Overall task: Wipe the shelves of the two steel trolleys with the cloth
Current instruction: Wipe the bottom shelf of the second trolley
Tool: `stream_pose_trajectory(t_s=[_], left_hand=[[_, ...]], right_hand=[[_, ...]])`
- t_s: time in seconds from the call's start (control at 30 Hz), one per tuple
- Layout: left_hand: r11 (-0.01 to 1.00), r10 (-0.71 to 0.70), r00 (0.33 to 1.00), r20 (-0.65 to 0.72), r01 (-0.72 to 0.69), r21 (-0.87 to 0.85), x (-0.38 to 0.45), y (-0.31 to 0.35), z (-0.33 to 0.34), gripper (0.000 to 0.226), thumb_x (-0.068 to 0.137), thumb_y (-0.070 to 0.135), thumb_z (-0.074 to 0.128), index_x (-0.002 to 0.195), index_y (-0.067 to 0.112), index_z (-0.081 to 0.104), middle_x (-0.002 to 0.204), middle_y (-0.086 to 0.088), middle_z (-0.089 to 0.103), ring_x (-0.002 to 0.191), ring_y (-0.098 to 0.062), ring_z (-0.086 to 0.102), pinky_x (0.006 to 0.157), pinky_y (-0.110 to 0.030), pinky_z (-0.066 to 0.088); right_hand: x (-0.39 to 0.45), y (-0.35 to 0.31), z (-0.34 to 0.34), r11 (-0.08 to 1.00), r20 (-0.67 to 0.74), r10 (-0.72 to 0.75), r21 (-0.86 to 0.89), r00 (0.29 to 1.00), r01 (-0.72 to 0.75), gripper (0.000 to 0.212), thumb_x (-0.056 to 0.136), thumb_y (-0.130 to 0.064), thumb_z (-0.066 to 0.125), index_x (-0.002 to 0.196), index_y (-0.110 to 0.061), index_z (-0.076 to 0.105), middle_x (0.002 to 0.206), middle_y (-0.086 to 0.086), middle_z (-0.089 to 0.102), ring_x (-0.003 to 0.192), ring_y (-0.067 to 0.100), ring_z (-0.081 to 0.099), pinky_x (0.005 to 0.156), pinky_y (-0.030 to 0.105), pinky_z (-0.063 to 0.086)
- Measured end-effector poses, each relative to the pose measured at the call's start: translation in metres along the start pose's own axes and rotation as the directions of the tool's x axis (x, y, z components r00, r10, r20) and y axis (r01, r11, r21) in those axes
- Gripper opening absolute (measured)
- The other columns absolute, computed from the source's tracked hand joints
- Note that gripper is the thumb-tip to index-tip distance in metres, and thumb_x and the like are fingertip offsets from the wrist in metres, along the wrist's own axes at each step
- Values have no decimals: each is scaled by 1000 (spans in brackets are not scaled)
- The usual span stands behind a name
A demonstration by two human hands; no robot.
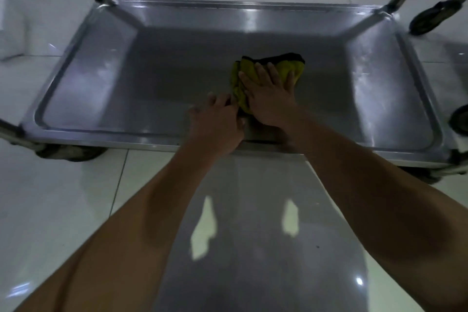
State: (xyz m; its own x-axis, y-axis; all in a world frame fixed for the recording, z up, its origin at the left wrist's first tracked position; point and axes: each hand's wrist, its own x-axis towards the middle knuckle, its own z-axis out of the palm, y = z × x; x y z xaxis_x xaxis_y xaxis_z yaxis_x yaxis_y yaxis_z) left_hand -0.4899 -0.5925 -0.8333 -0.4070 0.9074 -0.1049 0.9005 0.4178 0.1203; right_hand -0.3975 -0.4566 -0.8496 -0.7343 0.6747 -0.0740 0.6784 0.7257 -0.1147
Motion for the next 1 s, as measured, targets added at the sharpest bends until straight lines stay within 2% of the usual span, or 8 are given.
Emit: stream_pose_trajectory(t_s=[0.2, 0.3, 0.4, 0.53, 0.63, 0.73, 0.83, 1.0], left_hand=[[999, -32, 998, 46, 32, 0, -3, 3, -5, 42, 93, 41, 45, 128, 21, 55, 143, -5, 44, 138, -34, 34, 103, -63, 37], [997, -70, 994, 85, 71, -14, -3, 8, -16, 37, 90, 33, 49, 123, 18, 57, 138, -8, 50, 132, -36, 42, 101, -59, 43], [995, -99, 993, 64, 101, -23, -2, 26, -28, 42, 83, 28, 54, 121, 12, 60, 131, -14, 56, 124, -39, 49, 99, -56, 45], [999, 54, 997, 62, -54, -5, 9, 90, -31, 54, 81, 19, 59, 134, 17, 51, 141, -12, 47, 128, -39, 45, 97, -55, 43], [993, 110, 992, 65, -107, -54, 19, 128, -23, 39, 93, 22, 50, 131, 18, 56, 136, -12, 54, 126, -38, 46, 97, -55, 46], [995, 77, 997, 6, -76, -57, 25, 136, -14, 35, 95, 25, 46, 124, 21, 63, 126, -15, 62, 116, -40, 55, 94, -52, 50], [991, 66, 998, -22, -68, -118, 29, 135, -8, 37, 93, 29, 44, 124, 27, 65, 129, -10, 64, 115, -39, 59, 94, -51, 52], [992, 91, 995, -35, -94, -88, 31, 136, -3, 43, 92, 33, 41, 132, 30, 59, 138, -3, 56, 122, -34, 53, 99, -52, 48]], right_hand=[[-7, 8, -5, 999, 11, -8, 47, 1000, 8, 54, 107, -45, 19, 159, -41, 8, 169, -3, -1, 155, 27, -9, 119, 64, -7], [-18, 29, -9, 996, 32, 37, 85, 999, -40, 52, 107, -46, 19, 158, -44, 8, 169, -5, -3, 155, 25, -10, 119, 62, -8], [-38, 67, -14, 991, 9, 100, 89, 995, -100, 52, 107, -45, 22, 158, -46, 11, 169, -6, -1, 155, 24, -8, 120, 61, -6], [-62, 121, -19, 981, 20, 160, 107, 987, -161, 52, 107, -45, 21, 158, -46, 10, 169, -6, -2, 155, 23, -9, 120, 60, -5], [-80, 163, -23, 982, 15, 184, 30, 983, -184, 52, 107, -44, 20, 158, -43, 11, 169, -5, 0, 155, 24, -8, 119, 63, 0], [-101, 208, -28, 945, -39, 312, 112, 949, -306, 50, 107, -45, 25, 157, -44, 18, 169, -2, 3, 155, 25, -6, 120, 61, -4], [-118, 249, -31, 908, -75, 416, 90, 906, -409, 50, 107, -45, 27, 157, -44, 20, 169, -1, 3, 155, 27, -8, 119, 61, -7], [-111, 272, -34, 837, -58, 542, 129, 838, -532, 49, 106, -50, 23, 155, -48, 19, 168, 0, 2, 154, 32, -6, 121, 60, -1]])
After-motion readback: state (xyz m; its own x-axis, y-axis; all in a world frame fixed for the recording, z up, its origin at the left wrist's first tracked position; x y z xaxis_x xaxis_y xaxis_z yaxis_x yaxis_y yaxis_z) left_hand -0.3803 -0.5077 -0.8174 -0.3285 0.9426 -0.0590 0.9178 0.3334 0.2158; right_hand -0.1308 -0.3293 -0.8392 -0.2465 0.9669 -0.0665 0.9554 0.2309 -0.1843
